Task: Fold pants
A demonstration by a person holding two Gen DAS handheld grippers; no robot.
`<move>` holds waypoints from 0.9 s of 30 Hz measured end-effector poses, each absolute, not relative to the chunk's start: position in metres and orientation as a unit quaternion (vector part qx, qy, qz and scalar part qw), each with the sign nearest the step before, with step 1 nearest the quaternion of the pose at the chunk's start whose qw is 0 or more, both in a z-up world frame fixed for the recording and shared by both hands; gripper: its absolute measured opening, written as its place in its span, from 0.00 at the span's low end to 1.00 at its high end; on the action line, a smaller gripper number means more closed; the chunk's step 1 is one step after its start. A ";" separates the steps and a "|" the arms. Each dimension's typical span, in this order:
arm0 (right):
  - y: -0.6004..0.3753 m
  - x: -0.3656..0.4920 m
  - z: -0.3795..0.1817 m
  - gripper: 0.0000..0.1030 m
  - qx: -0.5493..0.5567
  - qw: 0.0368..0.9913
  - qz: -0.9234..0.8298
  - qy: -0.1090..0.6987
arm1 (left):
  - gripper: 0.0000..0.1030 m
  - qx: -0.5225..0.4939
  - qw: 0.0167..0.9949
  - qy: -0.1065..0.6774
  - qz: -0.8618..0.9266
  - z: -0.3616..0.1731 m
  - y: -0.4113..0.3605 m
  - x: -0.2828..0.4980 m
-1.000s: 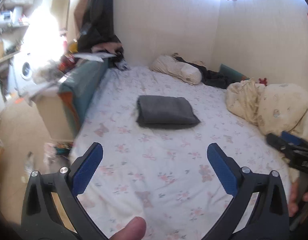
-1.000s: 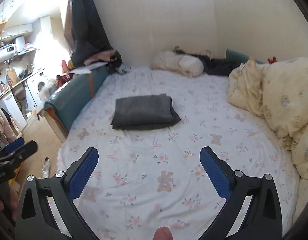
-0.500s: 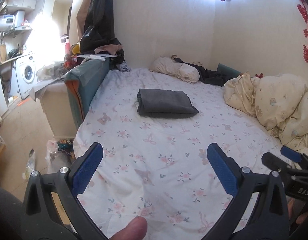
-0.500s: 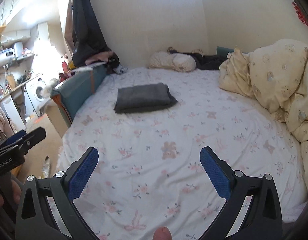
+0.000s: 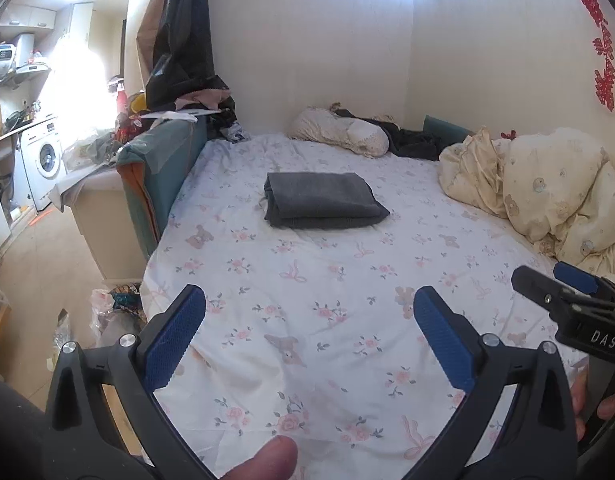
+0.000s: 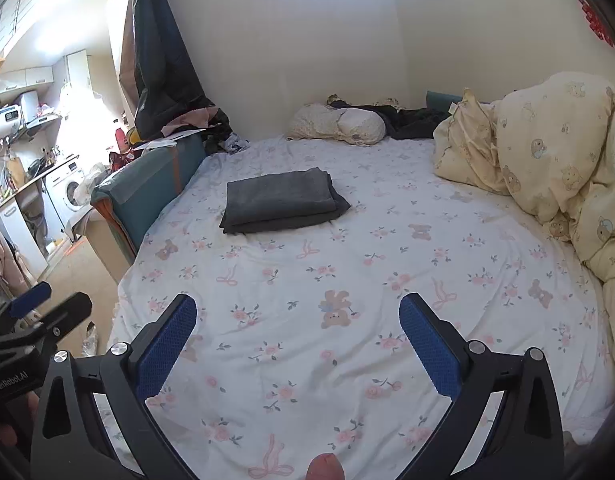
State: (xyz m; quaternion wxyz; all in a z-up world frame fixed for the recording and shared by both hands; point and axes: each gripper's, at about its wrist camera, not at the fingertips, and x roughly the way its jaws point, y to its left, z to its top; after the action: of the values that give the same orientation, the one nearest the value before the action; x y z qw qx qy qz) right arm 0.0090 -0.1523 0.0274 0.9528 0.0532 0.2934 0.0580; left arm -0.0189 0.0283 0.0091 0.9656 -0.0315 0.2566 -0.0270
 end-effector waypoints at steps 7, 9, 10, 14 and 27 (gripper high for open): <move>-0.154 0.009 0.027 1.00 0.054 0.952 0.056 0.296 | 1.00 -0.032 0.966 0.257 -0.028 0.009 0.029 -0.020; -0.153 0.008 0.027 1.00 0.054 0.952 0.055 0.295 | 1.00 -0.032 0.966 0.256 -0.030 0.009 0.029 -0.019; -0.153 0.008 0.027 1.00 0.053 0.953 0.056 0.293 | 1.00 -0.030 0.966 0.256 -0.028 0.009 0.029 -0.019; -0.153 0.008 0.028 1.00 0.045 0.954 0.059 0.290 | 1.00 -0.023 0.968 0.248 -0.019 0.011 0.030 -0.022; -0.150 0.008 0.027 1.00 0.039 0.955 0.063 0.289 | 1.00 -0.032 0.967 0.251 -0.017 0.011 0.036 -0.020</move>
State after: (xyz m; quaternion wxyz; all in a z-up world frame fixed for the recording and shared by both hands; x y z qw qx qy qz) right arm 0.0080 -0.1505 0.0271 0.9545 0.0385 0.2887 0.0635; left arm -0.0200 0.0364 0.0110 0.9674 -0.0323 0.2507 -0.0172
